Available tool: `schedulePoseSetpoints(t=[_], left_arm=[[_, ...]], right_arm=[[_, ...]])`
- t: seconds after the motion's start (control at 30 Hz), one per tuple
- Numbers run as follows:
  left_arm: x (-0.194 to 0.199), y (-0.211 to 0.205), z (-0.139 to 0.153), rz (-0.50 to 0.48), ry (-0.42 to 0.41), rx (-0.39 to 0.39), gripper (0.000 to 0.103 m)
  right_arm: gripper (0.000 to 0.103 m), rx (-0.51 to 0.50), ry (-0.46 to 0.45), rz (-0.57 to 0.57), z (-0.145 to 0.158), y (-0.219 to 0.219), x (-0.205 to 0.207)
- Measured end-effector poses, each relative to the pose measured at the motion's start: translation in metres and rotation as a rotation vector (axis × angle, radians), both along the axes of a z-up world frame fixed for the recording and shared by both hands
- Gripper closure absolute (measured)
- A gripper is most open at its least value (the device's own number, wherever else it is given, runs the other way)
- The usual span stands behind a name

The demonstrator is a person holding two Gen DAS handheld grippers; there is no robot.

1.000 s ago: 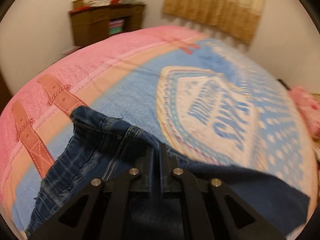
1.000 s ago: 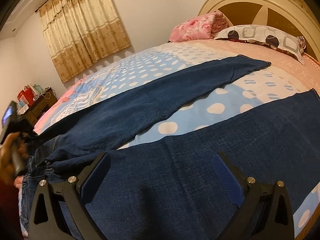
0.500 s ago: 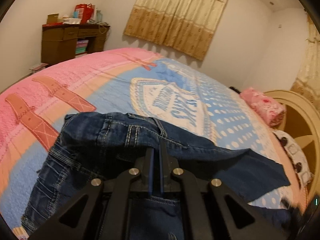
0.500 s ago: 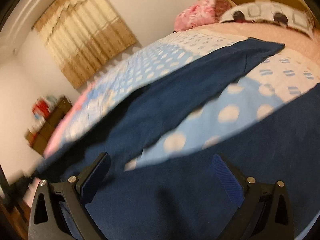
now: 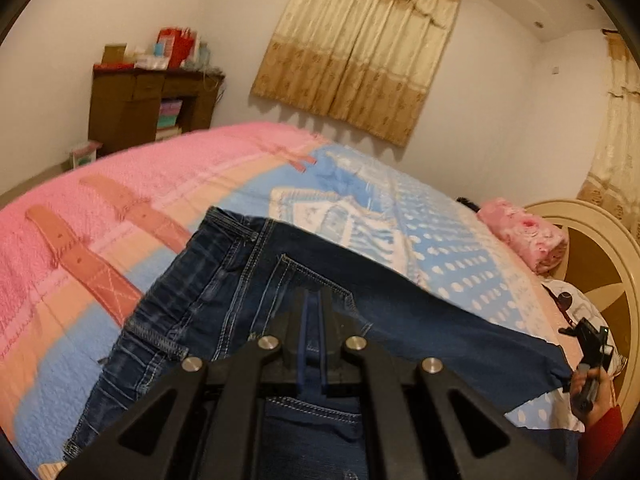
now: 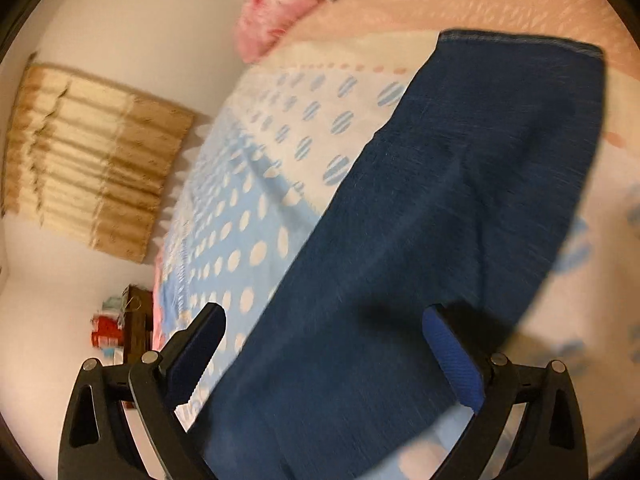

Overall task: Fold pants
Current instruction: 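Reach the right tool to the leg hems and grasp them while left holds waistband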

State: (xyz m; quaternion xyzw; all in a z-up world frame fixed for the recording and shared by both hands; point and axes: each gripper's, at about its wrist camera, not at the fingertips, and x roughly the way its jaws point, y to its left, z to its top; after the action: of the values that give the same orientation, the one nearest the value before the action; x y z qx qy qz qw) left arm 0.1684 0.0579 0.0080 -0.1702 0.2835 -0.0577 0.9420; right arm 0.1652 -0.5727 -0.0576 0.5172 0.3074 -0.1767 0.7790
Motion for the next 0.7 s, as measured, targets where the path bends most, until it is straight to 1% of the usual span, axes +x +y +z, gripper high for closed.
schedulePoseSetpoints(t=[0.07, 0.1, 0.13, 0.17, 0.2, 0.23, 0.27, 0.3, 0.33, 0.37, 0.43, 0.5, 0.53, 0.57, 0.6, 0.63, 0.7], left_arm=[[0.012, 0.001, -0.005, -0.006, 0.052, 0.029, 0.098], [0.017, 0.001, -0.006, -0.011, 0.075, 0.05, 0.097], [0.025, 0.002, -0.006, -0.021, 0.1, 0.08, 0.094], [0.029, 0.002, -0.007, -0.034, 0.113, 0.1, 0.086], [0.037, 0.001, -0.006, -0.044, 0.133, 0.127, 0.073], [0.046, 0.0, -0.005, -0.043, 0.152, 0.155, 0.064], [0.052, -0.001, -0.004, -0.036, 0.161, 0.17, 0.045], [0.059, -0.003, -0.003, -0.029, 0.163, 0.177, 0.034], [0.066, -0.005, 0.0, -0.025, 0.163, 0.17, 0.032], [0.074, -0.007, 0.002, -0.032, 0.157, 0.145, 0.028], [0.088, -0.012, 0.003, -0.035, 0.17, 0.108, 0.027], [0.098, -0.017, -0.001, -0.036, 0.192, 0.097, 0.027], [0.104, -0.025, -0.003, -0.062, 0.2, 0.108, 0.027], [0.11, -0.034, -0.007, -0.105, 0.218, 0.135, 0.027], [0.116, -0.04, -0.01, -0.133, 0.241, 0.156, 0.027], [0.12, -0.047, -0.013, -0.153, 0.267, 0.177, 0.027], [0.125, -0.061, -0.011, -0.183, 0.251, 0.234, 0.027]], right_arm=[[0.003, -0.035, 0.034, 0.006, 0.003, -0.004, 0.017], [0.003, -0.074, 0.058, 0.001, 0.006, -0.004, 0.024], [0.003, -0.09, 0.072, 0.0, 0.006, -0.006, 0.029], [0.003, -0.086, 0.082, 0.006, 0.004, -0.009, 0.034], [0.003, -0.073, 0.101, 0.005, 0.001, -0.012, 0.038], [0.003, -0.074, 0.119, -0.002, 0.0, -0.014, 0.041], [0.003, -0.08, 0.13, -0.011, 0.0, -0.016, 0.041], [0.003, -0.102, 0.139, -0.025, 0.002, -0.02, 0.044], [0.003, -0.122, 0.146, -0.032, 0.003, -0.023, 0.047], [0.003, -0.139, 0.152, -0.037, 0.004, -0.024, 0.048], [0.003, -0.175, 0.16, -0.029, 0.007, -0.021, 0.05], [0.003, -0.222, 0.117, 0.061, 0.011, -0.002, 0.053], [0.003, -0.249, 0.112, 0.116, 0.013, 0.009, 0.057], [0.003, -0.271, 0.113, 0.162, 0.013, 0.021, 0.06], [0.003, -0.276, 0.109, 0.183, 0.013, 0.03, 0.058], [0.003, -0.265, 0.101, 0.186, 0.012, 0.036, 0.056], [0.003, -0.27, 0.103, 0.176, 0.009, 0.043, 0.05]])
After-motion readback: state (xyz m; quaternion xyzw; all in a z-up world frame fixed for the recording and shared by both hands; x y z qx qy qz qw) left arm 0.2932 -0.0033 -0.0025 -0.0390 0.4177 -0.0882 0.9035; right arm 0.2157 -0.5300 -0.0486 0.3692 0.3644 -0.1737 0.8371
